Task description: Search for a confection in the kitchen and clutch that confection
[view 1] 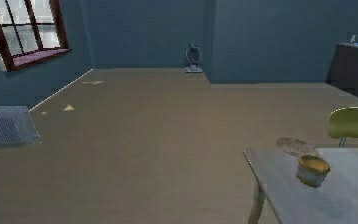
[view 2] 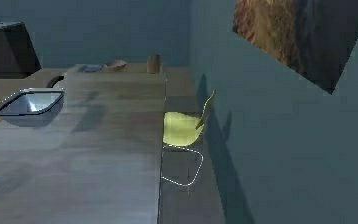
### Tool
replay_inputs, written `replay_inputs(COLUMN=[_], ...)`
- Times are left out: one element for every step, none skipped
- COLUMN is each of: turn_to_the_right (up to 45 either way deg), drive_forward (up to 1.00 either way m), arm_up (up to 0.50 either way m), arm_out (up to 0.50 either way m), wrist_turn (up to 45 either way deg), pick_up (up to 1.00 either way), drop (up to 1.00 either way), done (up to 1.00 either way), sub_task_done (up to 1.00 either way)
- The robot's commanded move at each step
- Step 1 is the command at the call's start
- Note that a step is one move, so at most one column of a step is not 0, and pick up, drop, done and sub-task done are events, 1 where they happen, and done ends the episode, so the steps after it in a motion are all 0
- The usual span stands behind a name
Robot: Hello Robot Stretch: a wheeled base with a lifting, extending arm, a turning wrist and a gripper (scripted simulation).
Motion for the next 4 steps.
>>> replay_inputs(turn_to_the_right=[6.0, 0.0, -24.0, 0.0], drive_forward=[0.0, 0.55, 0.0, 0.0], arm_up=[0.0, 0.0, 0.0, 0.5], arm_out=[0.0, 0.0, 0.0, 0.0], wrist_turn=[0.0, 0.0, 0.0, 0.0], pick_up=[0.0, 0.0, 0.0, 0.0], drop=[0.0, 0.0, 0.0, 0.0], done=[0.0, 0.0, 0.0, 0.0], sub_task_done=[0.0, 0.0, 0.0, 0.0])
